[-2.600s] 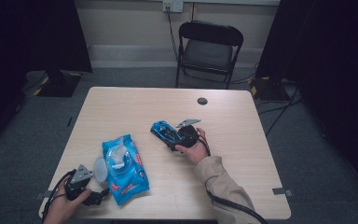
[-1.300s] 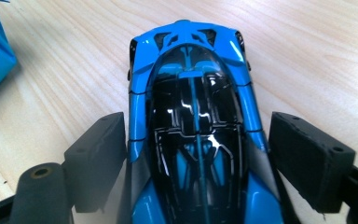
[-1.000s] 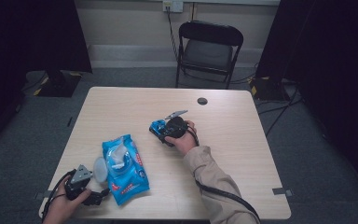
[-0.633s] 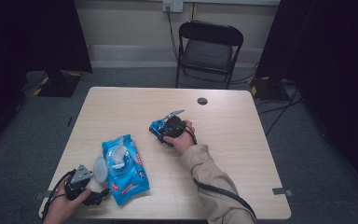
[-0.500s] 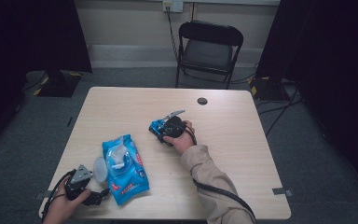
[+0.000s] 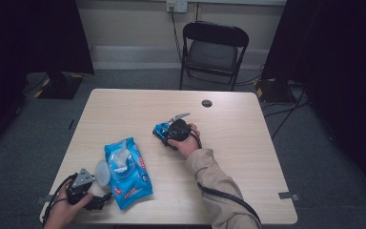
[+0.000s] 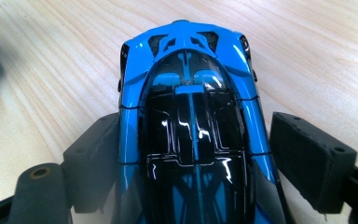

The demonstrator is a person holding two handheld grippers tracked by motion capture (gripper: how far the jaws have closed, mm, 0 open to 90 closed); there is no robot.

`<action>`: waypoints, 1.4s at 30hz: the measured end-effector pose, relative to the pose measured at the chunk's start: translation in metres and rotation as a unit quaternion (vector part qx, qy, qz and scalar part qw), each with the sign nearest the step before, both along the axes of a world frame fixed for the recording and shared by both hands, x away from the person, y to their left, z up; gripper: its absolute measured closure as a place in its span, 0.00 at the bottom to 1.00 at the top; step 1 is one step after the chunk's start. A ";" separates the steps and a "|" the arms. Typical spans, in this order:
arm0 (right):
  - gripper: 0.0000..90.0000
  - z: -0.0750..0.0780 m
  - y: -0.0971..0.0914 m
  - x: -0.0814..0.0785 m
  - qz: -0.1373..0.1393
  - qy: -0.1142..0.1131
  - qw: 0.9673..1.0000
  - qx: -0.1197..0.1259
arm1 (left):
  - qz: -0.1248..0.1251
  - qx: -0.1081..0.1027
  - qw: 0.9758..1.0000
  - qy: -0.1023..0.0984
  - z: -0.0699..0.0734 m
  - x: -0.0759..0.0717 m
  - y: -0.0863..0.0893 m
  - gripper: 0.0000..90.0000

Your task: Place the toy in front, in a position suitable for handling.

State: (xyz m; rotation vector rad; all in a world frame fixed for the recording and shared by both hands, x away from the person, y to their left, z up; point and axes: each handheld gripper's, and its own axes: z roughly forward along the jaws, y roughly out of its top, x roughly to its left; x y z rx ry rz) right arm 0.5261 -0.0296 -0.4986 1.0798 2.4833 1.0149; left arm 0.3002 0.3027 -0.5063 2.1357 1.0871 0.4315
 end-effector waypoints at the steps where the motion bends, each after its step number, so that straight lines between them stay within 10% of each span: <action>1: 0.21 0.000 0.000 0.000 -0.001 0.000 1.000 0.000 | 0.000 0.000 1.000 0.000 0.000 0.000 0.000 0.00; 42: 0.21 0.018 -0.036 -0.033 0.034 -0.009 0.999 0.010 | 0.000 0.000 1.000 0.000 0.000 0.000 0.000 0.00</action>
